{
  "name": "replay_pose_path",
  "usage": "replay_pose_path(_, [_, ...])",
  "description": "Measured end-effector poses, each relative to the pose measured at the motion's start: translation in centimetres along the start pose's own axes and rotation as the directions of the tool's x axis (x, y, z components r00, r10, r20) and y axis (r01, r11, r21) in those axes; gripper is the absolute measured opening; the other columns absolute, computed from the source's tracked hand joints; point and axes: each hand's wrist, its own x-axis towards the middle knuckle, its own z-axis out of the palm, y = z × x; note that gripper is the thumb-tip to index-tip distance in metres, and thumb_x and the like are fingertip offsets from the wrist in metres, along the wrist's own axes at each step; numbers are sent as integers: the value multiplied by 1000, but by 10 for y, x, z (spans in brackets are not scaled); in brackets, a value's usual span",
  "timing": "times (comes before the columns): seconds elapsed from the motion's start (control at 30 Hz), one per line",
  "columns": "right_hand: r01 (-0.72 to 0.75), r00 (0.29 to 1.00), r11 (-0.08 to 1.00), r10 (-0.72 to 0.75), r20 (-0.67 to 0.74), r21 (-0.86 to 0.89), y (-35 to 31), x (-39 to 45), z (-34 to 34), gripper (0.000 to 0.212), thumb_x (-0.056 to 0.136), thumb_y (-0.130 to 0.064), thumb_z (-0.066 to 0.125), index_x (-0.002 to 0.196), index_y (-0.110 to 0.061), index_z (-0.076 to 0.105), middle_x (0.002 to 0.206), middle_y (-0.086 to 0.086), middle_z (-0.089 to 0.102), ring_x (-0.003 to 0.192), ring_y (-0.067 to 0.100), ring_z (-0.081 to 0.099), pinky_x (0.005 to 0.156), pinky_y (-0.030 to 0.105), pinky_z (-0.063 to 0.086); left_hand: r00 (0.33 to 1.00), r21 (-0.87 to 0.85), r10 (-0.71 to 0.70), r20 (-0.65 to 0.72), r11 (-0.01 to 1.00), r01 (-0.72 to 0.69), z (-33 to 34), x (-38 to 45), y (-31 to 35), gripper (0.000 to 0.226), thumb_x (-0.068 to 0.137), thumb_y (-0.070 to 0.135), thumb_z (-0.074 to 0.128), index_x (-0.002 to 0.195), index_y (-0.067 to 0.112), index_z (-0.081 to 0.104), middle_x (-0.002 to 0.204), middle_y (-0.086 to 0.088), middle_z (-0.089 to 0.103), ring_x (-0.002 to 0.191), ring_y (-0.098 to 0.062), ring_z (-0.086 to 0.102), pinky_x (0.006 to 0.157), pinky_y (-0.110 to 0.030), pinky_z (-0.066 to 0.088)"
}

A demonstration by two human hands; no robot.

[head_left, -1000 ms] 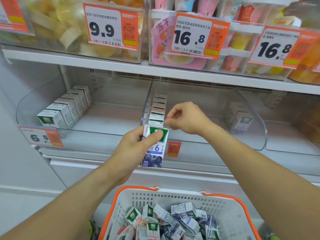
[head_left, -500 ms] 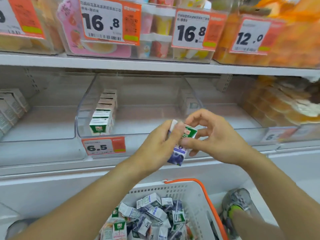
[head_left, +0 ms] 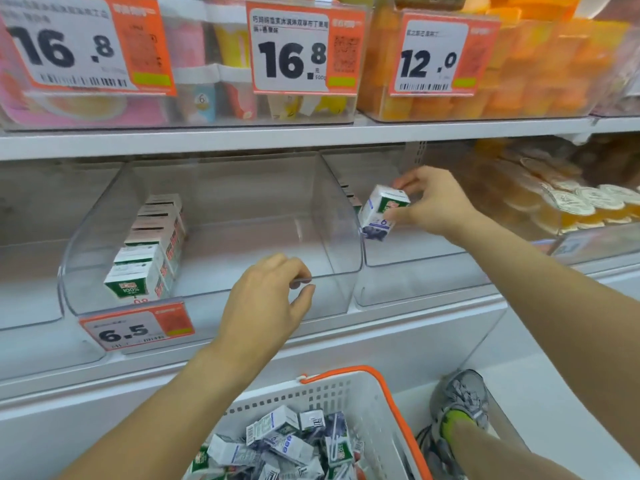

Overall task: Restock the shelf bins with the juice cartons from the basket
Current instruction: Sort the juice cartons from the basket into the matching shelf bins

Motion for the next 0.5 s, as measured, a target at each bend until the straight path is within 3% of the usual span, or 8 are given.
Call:
replay_pose_path(0.07, [39,998,992,-32,54,-122,-3,15,20,39,66,-12,89,94,-21,64,94,1,69,83,18,65,62,18,48,1000,-30,-19,-25,999,18,2,0,-2,9,82,20,77,83,21,68,76,10,61,68,-5,55,66,-22,46])
replay_pose_path(0.17, [83,990,978,-59,128,-193,2,31,48,36,69,-13,87,95,-22,64,97,3,67,93,22,66,69,20,44,999,-43,-29,-41,999,27,4,0,-3,10,80,19,80,80,20,70,73,11,61,64,1,48,66,-7,34])
replay_pose_path(0.23, [113,987,968,-84,135,-225,6,36,61,34,70,-15,86,98,-18,67,103,9,69,96,27,65,74,24,46,998,-40,-28,-52,999,26,5,0,-4,10,79,18,81,80,19,71,72,11,60,64,0,46,67,-4,30])
replay_pose_path(0.4, [119,977,955,-64,205,-272,8,34,58,40,78,-17,81,115,-12,66,104,9,63,88,21,55,75,22,40,997,-27,6,-75,1000,-8,6,-1,-3,11,79,19,81,81,19,70,71,13,56,63,0,45,65,-9,32])
replay_pose_path(0.5, [121,990,964,-98,106,-237,6,18,36,32,82,-16,76,112,-15,67,104,2,64,93,16,60,76,17,42,996,-12,37,-81,999,-38,6,-3,-3,11,80,19,81,83,18,70,75,9,62,66,-4,49,67,-19,39])
